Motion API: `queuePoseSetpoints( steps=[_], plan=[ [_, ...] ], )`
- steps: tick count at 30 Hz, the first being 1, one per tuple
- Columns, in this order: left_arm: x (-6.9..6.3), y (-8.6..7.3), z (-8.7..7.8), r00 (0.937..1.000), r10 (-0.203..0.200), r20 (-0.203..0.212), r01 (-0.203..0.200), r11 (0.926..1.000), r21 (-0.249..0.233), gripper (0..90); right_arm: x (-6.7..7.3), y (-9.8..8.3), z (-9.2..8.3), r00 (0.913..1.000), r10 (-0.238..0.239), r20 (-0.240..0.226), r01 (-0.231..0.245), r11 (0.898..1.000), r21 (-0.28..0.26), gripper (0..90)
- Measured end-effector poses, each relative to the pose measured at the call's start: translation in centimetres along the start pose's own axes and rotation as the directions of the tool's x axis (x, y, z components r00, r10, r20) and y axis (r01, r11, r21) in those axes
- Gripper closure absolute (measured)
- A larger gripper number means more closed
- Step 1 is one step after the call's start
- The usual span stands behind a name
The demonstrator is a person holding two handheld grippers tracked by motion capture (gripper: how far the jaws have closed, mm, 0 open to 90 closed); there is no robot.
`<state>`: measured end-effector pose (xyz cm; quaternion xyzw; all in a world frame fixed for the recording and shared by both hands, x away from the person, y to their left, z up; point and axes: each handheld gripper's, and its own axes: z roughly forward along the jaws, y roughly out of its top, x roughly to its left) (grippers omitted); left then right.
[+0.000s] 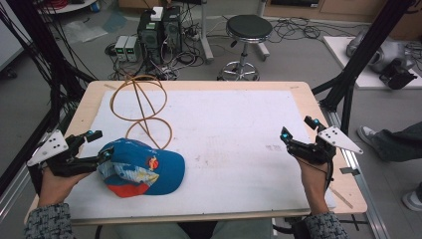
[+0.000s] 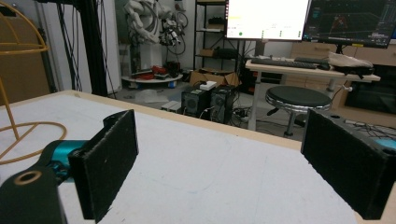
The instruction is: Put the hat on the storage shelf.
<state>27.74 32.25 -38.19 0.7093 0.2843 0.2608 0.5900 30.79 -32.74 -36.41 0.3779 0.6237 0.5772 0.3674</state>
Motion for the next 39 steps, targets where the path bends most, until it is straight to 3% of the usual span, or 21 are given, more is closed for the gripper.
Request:
queuePoseSetpoints(
  steps=[5, 9, 19, 26, 30, 35, 39],
  plan=[
    [0.2, -1.0, 0.5, 0.9997, -0.007, 0.024, 0.007, 0.9999, 0.013, 30.6, 0.0, 0.0, 0.0, 1.0000, 0.001, -0.001, -0.001, 1.000, 0.000, 10.1],
    [-0.1, -1.7, 1.4, 0.9990, 0.000, 0.045, -0.003, 0.9985, 0.055, 31.4, 0.0, 0.0, 0.1, 1.0000, -0.003, -0.003, 0.003, 1.000, -0.002, 10.2],
    [0.0, -2.2, 1.7, 0.9993, 0.009, 0.036, -0.013, 0.9949, 0.100, 36.2, 0.1, 0.1, 0.0, 1.0000, -0.005, 0.003, 0.005, 1.000, 0.003, 10.2],
    [0.3, -2.8, 1.9, 0.9997, -0.011, 0.020, 0.009, 0.9918, 0.128, 39.3, 0.2, 0.0, 0.1, 1.0000, -0.009, 0.002, 0.009, 1.000, 0.007, 10.2],
    [0.3, -2.9, 2.0, 0.9998, -0.010, 0.020, 0.007, 0.9897, 0.143, 46.4, 0.2, 0.0, 0.2, 1.0000, -0.009, 0.001, 0.009, 1.000, 0.004, 10.2],
    [0.1, -3.0, 2.0, 0.9980, 0.011, 0.063, -0.021, 0.9882, 0.152, 61.1, 0.2, 0.0, 0.2, 1.0000, -0.008, 0.001, 0.008, 1.000, 0.007, 10.2],
    [0.0, -2.9, 2.0, 0.9971, -0.008, 0.075, -0.004, 0.9867, 0.163, 70.4, 0.2, 0.0, 0.1, 1.0000, -0.008, 0.002, 0.008, 1.000, 0.007, 10.2]
  ],
)
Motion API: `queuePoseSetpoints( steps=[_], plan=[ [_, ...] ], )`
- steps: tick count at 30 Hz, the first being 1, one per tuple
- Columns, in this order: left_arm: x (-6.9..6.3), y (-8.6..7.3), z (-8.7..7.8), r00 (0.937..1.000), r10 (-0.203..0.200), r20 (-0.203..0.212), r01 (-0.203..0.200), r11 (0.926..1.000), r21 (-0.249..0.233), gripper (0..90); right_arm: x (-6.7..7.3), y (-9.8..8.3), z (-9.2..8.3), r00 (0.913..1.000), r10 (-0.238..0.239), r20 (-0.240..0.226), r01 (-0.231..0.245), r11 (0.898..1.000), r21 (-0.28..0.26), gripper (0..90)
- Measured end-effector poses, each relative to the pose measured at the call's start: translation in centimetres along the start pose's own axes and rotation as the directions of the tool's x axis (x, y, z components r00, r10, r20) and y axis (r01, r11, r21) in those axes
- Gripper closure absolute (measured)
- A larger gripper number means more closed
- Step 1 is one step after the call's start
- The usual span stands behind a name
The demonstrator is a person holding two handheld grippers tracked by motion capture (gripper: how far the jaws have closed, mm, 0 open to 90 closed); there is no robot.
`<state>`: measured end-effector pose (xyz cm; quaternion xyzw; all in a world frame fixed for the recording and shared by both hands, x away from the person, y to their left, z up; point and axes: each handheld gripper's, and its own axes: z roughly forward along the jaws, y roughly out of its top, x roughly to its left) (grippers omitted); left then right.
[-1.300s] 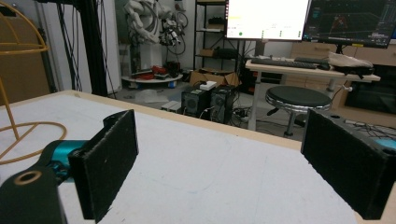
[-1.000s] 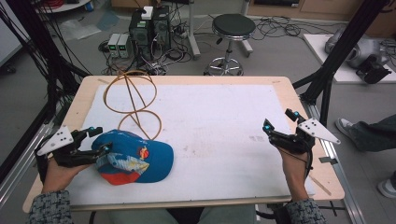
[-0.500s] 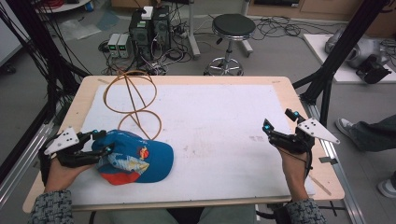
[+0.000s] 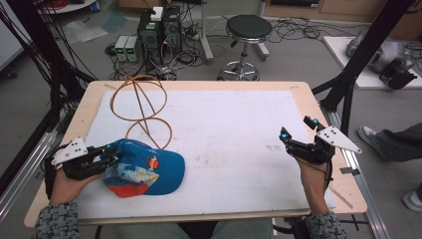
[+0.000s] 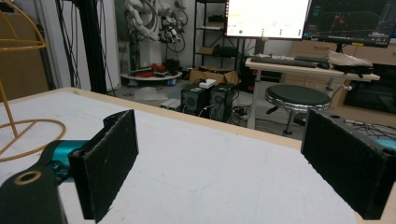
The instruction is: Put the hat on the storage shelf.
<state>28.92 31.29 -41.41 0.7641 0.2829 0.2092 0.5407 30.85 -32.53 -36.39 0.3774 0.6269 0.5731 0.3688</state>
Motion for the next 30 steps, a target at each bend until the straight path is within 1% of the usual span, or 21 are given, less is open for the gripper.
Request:
queuePoseSetpoints(
  steps=[3, 4, 6, 7, 9, 11, 17, 19, 20, 21, 25, 26, 27, 28, 29, 30],
  plan=[
    [-0.1, 0.1, 0.0, 1.0000, -0.001, 0.008, 0.001, 1.0000, -0.002, 80.2, -0.1, 0.0, 0.0, 1.0000, 0.001, 0.001, -0.001, 1.000, 0.001, 10.2],
    [-0.1, 0.1, -0.1, 0.9998, 0.001, 0.018, -0.001, 0.9999, -0.010, 83.2, -0.1, 0.0, 0.0, 1.0000, -0.003, 0.003, 0.003, 1.000, -0.001, 10.2],
    [-0.2, 0.3, -0.2, 0.9998, 0.005, 0.019, -0.005, 0.9999, -0.012, 86.5, -0.1, 0.0, 0.0, 1.0000, 0.004, 0.006, -0.004, 1.000, 0.002, 10.2],
    [-0.2, 0.3, -0.2, 0.9998, 0.005, 0.019, -0.005, 0.9999, -0.012, 87.0, -0.1, 0.0, 0.0, 1.0000, 0.004, 0.006, -0.004, 1.000, 0.002, 10.2],
    [-0.5, 0.8, -0.2, 0.9992, 0.014, 0.038, -0.013, 0.9996, -0.023, 87.6, -0.1, 0.0, 0.0, 1.0000, 0.001, 0.005, -0.001, 1.000, -0.001, 10.2],
    [-0.8, 1.3, -0.2, 0.9985, 0.015, 0.052, -0.013, 0.9991, -0.039, 87.8, -0.2, 0.0, -0.1, 1.0000, 0.005, 0.006, -0.005, 1.000, -0.001, 10.2],
    [-1.7, 3.0, -0.2, 0.9970, 0.027, 0.072, -0.023, 0.9983, -0.053, 87.9, -0.4, 0.1, -0.3, 0.9998, 0.014, 0.013, -0.014, 1.000, -0.006, 10.2],
    [-1.9, 3.3, -0.2, 0.9968, 0.026, 0.075, -0.022, 0.9982, -0.055, 87.9, -0.5, 0.2, -0.4, 0.9997, 0.017, 0.017, -0.017, 1.000, -0.011, 10.2],
    [-2.2, 3.9, -0.4, 0.9962, 0.035, 0.080, -0.030, 0.9977, -0.060, 87.9, -0.6, 0.2, -0.4, 0.9998, 0.014, 0.017, -0.014, 1.000, -0.015, 10.2],
    [-2.2, 3.9, -0.4, 0.9962, 0.035, 0.080, -0.030, 0.9977, -0.060, 87.9, -0.6, 0.2, -0.4, 0.9998, 0.014, 0.017, -0.014, 1.000, -0.015, 10.2],
    [-3.0, 5.4, -0.9, 0.9931, 0.067, 0.096, -0.061, 0.9960, -0.066, 87.9, -0.7, 0.2, -0.5, 0.9997, 0.018, 0.018, -0.018, 1.000, -0.016, 10.2],
    [-3.2, 5.7, -0.9, 0.9928, 0.069, 0.097, -0.063, 0.9958, -0.066, 87.9, -0.7, 0.2, -0.5, 0.9996, 0.023, 0.018, -0.023, 1.000, -0.015, 10.2],
    [-3.2, 5.7, -0.9, 0.9928, 0.069, 0.097, -0.063, 0.9958, -0.066, 87.8, -0.7, 0.2, -0.5, 0.9996, 0.023, 0.018, -0.023, 1.000, -0.015, 10.2],
    [-3.5, 6.1, -1.0, 0.9920, 0.083, 0.096, -0.077, 0.9952, -0.061, 87.9, -0.7, 0.3, -0.5, 0.9996, 0.023, 0.019, -0.023, 1.000, -0.017, 10.2],
    [-3.5, 6.1, -1.0, 0.9920, 0.083, 0.096, -0.077, 0.9952, -0.061, 87.9, -0.7, 0.3, -0.5, 0.9996, 0.023, 0.019, -0.023, 1.000, -0.017, 10.2],
    [-3.8, 6.6, -1.1, 0.9920, 0.091, 0.087, -0.087, 0.9948, -0.053, 87.9, -0.8, 0.3, -0.5, 0.9996, 0.020, 0.018, -0.020, 1.000, -0.020, 10.2]
  ],
)
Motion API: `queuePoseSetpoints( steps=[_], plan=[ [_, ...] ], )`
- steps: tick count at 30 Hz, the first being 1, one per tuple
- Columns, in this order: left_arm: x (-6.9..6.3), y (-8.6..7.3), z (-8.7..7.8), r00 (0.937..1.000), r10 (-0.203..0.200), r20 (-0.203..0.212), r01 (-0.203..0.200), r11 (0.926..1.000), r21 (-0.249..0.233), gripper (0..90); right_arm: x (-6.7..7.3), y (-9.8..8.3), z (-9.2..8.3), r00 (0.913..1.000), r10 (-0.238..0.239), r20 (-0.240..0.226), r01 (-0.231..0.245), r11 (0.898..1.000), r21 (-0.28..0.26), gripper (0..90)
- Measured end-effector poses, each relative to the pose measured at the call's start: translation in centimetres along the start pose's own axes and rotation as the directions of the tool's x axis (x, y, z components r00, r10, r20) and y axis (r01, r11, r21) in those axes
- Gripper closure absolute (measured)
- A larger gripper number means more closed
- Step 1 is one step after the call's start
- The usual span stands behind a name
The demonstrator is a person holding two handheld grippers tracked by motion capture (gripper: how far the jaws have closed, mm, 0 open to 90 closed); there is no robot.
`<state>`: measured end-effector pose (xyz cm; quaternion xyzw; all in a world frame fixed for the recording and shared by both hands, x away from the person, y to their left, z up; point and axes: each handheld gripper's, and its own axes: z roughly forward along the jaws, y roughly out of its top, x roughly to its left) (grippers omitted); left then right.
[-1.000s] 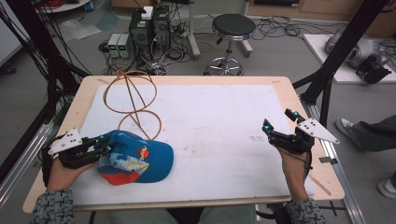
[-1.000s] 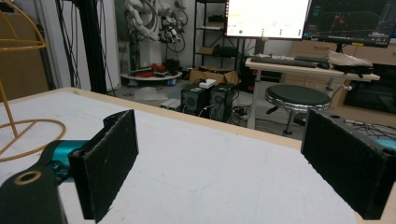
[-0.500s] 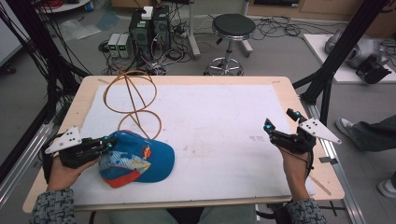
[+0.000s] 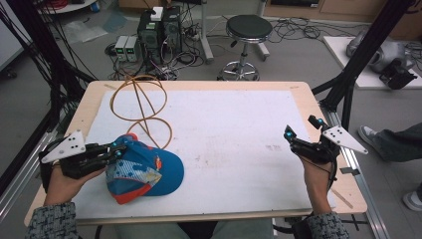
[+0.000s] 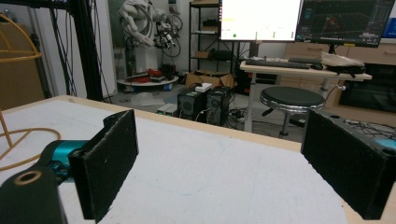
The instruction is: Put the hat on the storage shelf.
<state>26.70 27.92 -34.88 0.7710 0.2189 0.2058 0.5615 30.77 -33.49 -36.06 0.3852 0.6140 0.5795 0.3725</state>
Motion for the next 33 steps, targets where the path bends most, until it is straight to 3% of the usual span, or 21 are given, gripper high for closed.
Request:
queuePoseSetpoints(
  steps=[9, 19, 24, 33],
  plan=[
    [-0.6, 1.7, -0.1, 0.9995, 0.031, 0.009, -0.032, 0.9995, 0.004, 87.9, -0.3, -0.2, 0.1, 0.9999, 0.014, 0.002, -0.014, 1.000, 0.010, 10.2],
    [-2.0, 5.3, -0.9, 0.9959, 0.089, 0.014, -0.090, 0.9958, 0.020, 88.0, -0.4, -0.2, 0.1, 0.9998, 0.021, 0.006, -0.021, 1.000, 0.003, 10.2],
    [-2.9, 7.3, -1.3, 0.9919, 0.118, 0.046, -0.119, 0.9926, 0.023, 87.9, -0.5, -0.2, 0.1, 0.9997, 0.026, 0.004, -0.026, 1.000, 0.003, 10.2],
    [-3.8, 10.6, -2.2, 0.9828, 0.158, 0.095, -0.156, 0.9873, -0.031, 88.0, -0.6, 0.0, -0.1, 0.9996, 0.027, 0.006, -0.027, 1.000, -0.007, 10.2]
  ],
)
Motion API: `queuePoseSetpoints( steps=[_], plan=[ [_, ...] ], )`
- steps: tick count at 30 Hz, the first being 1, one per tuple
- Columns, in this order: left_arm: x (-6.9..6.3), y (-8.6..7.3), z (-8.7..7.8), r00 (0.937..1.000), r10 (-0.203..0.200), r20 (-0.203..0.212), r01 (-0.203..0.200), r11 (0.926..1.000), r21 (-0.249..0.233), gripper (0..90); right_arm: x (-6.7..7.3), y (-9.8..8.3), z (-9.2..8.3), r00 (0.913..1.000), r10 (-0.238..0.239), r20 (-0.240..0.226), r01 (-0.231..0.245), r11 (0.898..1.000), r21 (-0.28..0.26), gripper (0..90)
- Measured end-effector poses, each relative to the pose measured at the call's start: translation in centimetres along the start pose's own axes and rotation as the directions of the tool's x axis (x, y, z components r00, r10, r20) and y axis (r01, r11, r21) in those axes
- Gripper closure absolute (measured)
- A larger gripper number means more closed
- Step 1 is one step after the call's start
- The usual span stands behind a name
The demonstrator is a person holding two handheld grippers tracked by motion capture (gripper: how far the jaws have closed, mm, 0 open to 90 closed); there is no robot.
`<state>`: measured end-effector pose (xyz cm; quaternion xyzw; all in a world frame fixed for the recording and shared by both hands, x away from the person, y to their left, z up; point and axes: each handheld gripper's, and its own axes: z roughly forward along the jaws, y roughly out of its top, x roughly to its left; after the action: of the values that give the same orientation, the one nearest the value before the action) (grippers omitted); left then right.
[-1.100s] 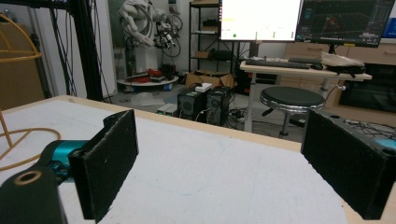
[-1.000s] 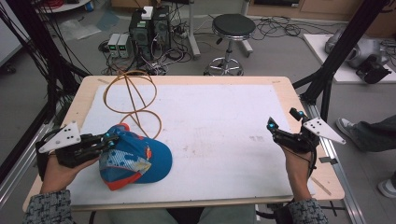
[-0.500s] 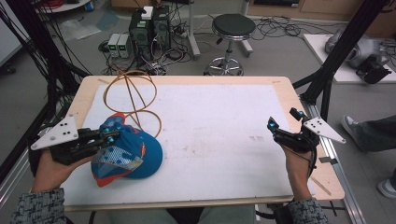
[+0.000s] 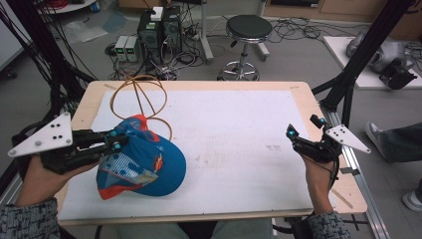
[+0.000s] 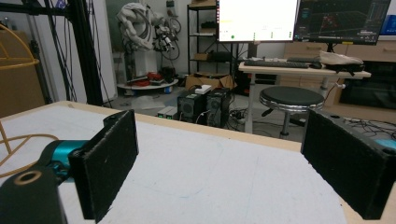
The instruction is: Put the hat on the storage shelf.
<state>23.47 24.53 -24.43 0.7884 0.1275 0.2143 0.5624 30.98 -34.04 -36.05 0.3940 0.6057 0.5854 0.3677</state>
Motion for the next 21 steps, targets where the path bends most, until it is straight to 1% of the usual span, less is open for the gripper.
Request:
queuePoseSetpoints(
  steps=[1, 5, 6, 7, 8, 9, 12, 13, 14, 18, 20, 21],
  plan=[
    [0.0, 0.7, -0.1, 0.9999, 0.008, 0.010, -0.008, 0.9999, -0.008, 88.0, 0.0, 0.0, 0.0, 1.0000, 0.000, -0.001, 0.000, 1.000, -0.001, 10.2],
    [0.2, 2.2, -0.2, 0.9993, 0.029, 0.023, -0.029, 0.9993, -0.024, 88.0, 0.0, 0.0, 0.0, 1.0000, 0.004, -0.001, -0.004, 1.000, -0.002, 10.2],
    [0.2, 2.2, -0.2, 0.9993, 0.029, 0.023, -0.029, 0.9993, -0.024, 88.0, 0.0, 0.0, 0.0, 1.0000, 0.002, -0.001, -0.002, 1.000, -0.001, 10.2],
    [0.4, 3.0, -0.2, 0.9990, 0.038, 0.026, -0.037, 0.9988, -0.033, 88.0, 0.0, 0.0, 0.1, 1.0000, 0.003, -0.002, -0.003, 1.000, 0.000, 10.2],
    [0.4, 3.0, -0.2, 0.9990, 0.038, 0.026, -0.037, 0.9988, -0.033, 88.0, 0.0, 0.0, 0.1, 1.0000, 0.003, -0.003, -0.003, 1.000, 0.000, 10.2],
    [0.4, 3.4, -0.2, 0.9988, 0.041, 0.026, -0.040, 0.9986, -0.034, 88.0, 0.0, 0.0, 0.1, 1.0000, 0.004, -0.002, -0.004, 1.000, 0.000, 10.2],
    [0.5, 4.5, -0.2, 0.9978, 0.061, 0.028, -0.060, 0.9976, -0.035, 88.0, 0.0, 0.0, 0.0, 1.0000, 0.009, -0.002, -0.009, 1.000, 0.001, 10.2],
    [0.7, 5.3, -0.3, 0.9971, 0.071, 0.026, -0.070, 0.9967, -0.041, 88.0, 0.0, 0.0, 0.0, 1.0000, 0.009, -0.002, -0.009, 1.000, 0.001, 10.2],
    [0.8, 5.7, -0.3, 0.9968, 0.076, 0.025, -0.074, 0.9962, -0.046, 88.0, -0.1, 0.0, 0.0, 1.0000, 0.007, -0.001, -0.007, 1.000, 0.000, 10.2],
    [1.3, 7.2, -0.4, 0.9963, 0.083, 0.022, -0.082, 0.9946, -0.064, 88.0, 0.0, 0.0, 0.1, 0.9999, 0.013, -0.002, -0.013, 1.000, 0.000, 10.2],
    [1.4, 7.5, -0.4, 0.9962, 0.085, 0.021, -0.083, 0.9944, -0.066, 88.0, 0.0, 0.0, 0.1, 0.9999, 0.012, -0.001, -0.012, 1.000, 0.000, 10.2],
    [1.9, 8.3, -0.4, 0.9963, 0.085, 0.013, -0.083, 0.9938, -0.074, 88.0, 0.0, 0.0, 0.1, 0.9999, 0.016, -0.002, -0.016, 1.000, 0.002, 10.2]
  ],
)
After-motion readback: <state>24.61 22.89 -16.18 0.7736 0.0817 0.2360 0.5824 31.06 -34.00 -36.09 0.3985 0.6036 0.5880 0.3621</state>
